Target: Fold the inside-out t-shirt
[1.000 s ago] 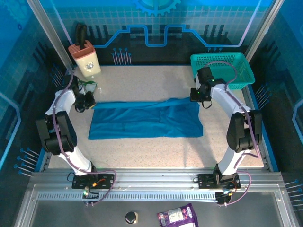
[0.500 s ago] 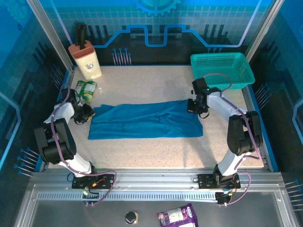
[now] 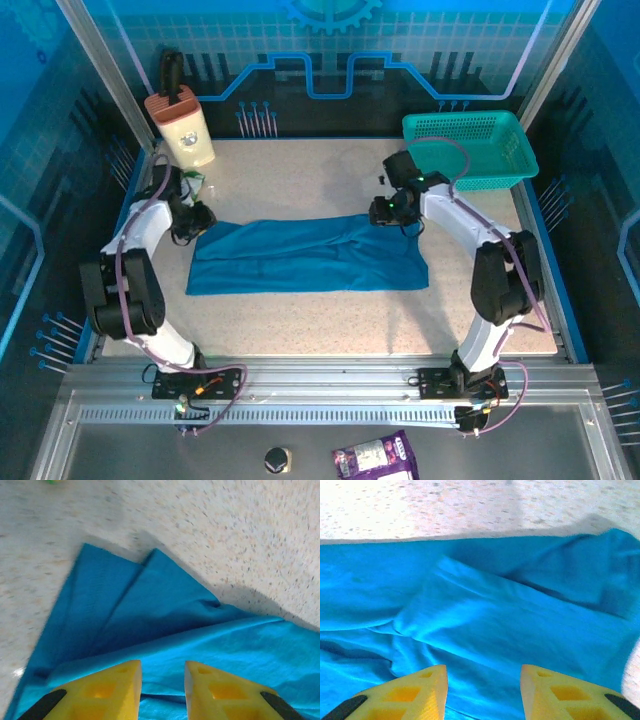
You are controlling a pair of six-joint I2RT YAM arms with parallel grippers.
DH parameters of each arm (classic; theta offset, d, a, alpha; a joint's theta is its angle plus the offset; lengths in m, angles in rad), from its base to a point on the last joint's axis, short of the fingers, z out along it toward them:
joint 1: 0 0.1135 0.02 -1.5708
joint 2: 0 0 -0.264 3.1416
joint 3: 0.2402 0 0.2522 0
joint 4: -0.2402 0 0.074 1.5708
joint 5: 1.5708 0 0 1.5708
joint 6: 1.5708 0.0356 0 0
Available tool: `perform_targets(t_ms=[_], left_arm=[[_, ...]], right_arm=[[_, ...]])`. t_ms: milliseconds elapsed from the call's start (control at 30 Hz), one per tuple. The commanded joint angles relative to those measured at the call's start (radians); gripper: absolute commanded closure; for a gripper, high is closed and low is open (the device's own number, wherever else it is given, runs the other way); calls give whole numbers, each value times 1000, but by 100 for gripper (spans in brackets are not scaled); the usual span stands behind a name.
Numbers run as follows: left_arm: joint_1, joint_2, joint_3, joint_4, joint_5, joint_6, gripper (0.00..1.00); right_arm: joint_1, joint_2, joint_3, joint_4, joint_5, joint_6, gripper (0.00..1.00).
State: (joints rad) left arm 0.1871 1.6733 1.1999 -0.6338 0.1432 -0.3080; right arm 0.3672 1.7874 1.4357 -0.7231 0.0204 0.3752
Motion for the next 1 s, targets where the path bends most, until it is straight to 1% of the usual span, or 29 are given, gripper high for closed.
perform_targets(t_ms=[0,200,300,400,567,767,900,967], left_arm=[[-12,100,75,-90,-51,57,72],[-20,211,182,-115,-118,83,70],[-20,261,237,-130,-121,97,68],[-18,326,311,-166,-77,117,66],[-15,417,410,-232,-26,133,66],[0,454,441,-260,80,138,66],[5,459,440,-267,83,139,68],[8,460,440,-271,78,140,71]], right_arm=[[54,81,61,-75,-42,-41,56],[99,132,63,-93,-66,-44,56],[107,145,40,-101,-49,-38,56],[107,147,13,-95,-36,-27,55],[105,165,-8,-80,-31,-16,54],[96,180,-30,-63,-23,-3,54],[92,183,-45,-53,-25,2,54],[93,185,-47,-53,-25,2,54]])
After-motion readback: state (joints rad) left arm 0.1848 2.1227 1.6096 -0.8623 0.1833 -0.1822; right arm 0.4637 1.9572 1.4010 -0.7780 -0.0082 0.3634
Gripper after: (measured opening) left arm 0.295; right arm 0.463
